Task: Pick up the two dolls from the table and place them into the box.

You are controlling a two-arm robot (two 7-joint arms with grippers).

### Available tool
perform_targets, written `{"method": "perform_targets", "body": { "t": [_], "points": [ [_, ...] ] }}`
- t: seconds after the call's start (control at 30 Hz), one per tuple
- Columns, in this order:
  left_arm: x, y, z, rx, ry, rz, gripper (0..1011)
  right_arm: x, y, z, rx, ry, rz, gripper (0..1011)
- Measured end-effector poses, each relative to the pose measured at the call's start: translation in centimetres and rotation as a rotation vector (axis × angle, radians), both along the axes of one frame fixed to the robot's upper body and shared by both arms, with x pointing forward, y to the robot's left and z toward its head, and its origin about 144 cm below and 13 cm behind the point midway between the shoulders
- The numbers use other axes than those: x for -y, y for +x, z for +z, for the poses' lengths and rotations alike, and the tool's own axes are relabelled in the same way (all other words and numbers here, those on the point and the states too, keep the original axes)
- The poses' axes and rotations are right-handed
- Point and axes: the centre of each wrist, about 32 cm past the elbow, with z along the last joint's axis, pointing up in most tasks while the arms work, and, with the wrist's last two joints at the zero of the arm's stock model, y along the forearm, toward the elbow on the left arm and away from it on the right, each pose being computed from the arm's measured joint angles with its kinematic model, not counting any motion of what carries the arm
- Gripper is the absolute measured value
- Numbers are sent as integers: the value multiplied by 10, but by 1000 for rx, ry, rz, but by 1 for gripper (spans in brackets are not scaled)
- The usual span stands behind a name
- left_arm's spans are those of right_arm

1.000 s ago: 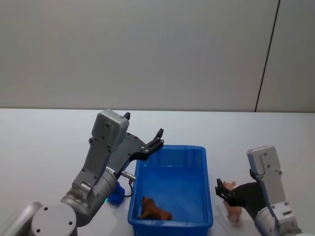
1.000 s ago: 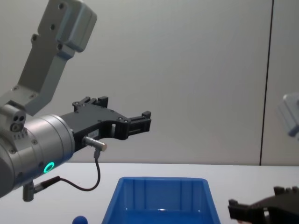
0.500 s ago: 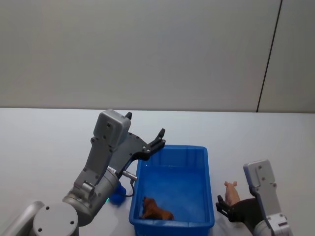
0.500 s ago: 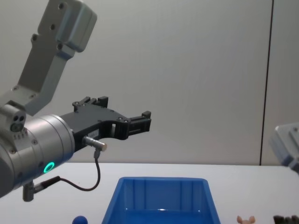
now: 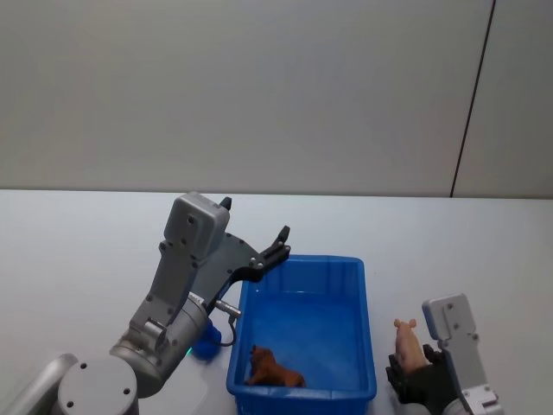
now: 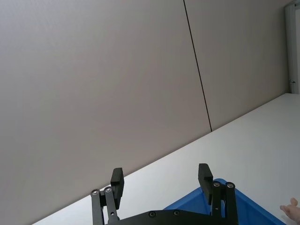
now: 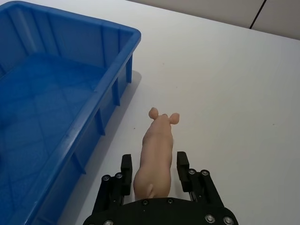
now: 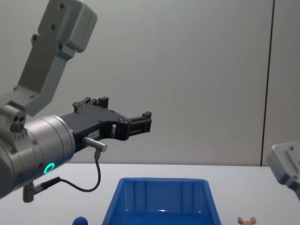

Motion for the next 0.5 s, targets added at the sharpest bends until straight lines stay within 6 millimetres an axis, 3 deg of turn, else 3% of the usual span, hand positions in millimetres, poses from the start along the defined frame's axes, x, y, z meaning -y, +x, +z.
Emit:
{"method": "perform_targets", "body": {
  "t": [0.1,0.13,0.27,0.5],
  "points": [
    [0,0,0,0,0,0,1001,0,0,-1,1,1,0,534],
    [0,0,0,0,0,0,1001,0,0,-1,3,2,0,461],
    [0,0,0,0,0,0,1001,-1,-1,-1,11,1,-1,383],
    [0,0,0,0,0,0,1001,-1,-1,6,59,-1,-7,383]
  ]
}}
